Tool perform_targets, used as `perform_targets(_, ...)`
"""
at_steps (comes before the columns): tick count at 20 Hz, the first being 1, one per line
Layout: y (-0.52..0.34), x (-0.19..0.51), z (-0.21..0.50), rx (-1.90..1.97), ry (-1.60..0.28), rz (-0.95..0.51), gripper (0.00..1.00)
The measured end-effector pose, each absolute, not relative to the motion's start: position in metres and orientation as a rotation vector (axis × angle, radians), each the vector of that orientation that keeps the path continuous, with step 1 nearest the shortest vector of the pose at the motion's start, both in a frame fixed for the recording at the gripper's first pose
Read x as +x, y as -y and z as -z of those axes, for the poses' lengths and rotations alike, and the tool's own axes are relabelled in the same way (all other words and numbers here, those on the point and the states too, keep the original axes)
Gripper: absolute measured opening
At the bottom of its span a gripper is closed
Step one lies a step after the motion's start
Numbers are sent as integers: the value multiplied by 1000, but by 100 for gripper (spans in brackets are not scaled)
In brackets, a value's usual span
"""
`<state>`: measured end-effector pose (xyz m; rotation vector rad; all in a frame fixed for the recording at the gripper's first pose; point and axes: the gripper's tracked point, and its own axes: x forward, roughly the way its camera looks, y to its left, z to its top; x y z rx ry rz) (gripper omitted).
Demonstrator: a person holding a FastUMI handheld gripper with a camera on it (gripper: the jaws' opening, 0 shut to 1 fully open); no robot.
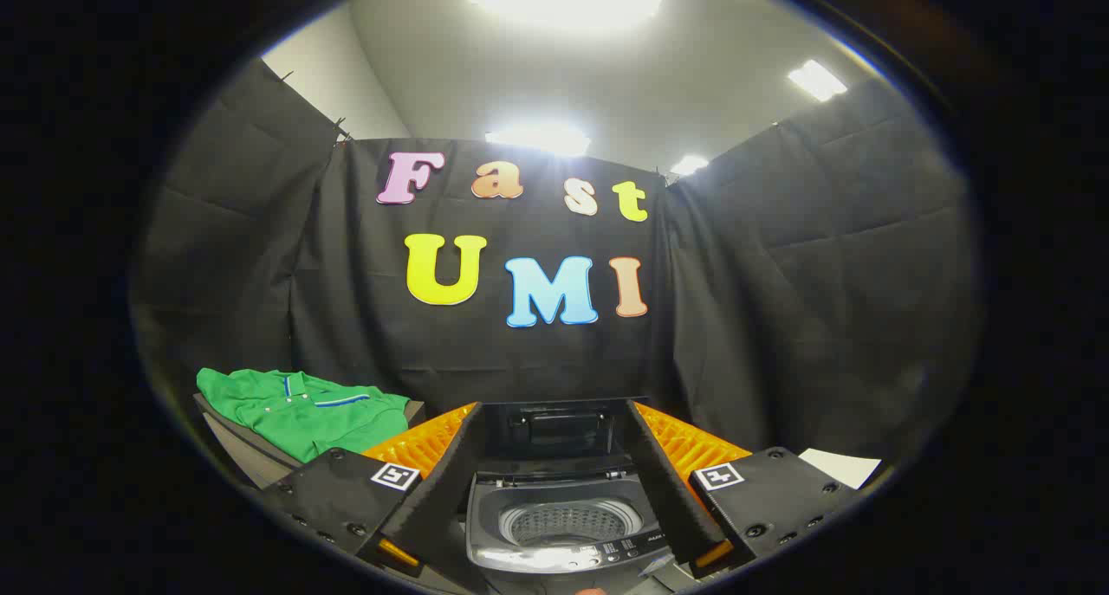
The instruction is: Put the clothes into the washing machine and then close the washing machine lid.
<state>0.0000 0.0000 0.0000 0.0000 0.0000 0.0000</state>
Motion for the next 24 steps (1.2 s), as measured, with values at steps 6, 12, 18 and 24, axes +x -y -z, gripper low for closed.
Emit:
perform_targets(6, -10, 2, 23, 6, -42, -58, 99)
perform_targets(12, -22, 6, 29, 1, -48, -111, 99)
perform_targets(18, -27, 7, 27, 21, -52, -134, 99)
perform_targets(24, -46, 13, 18, 30, -55, -181, 99)
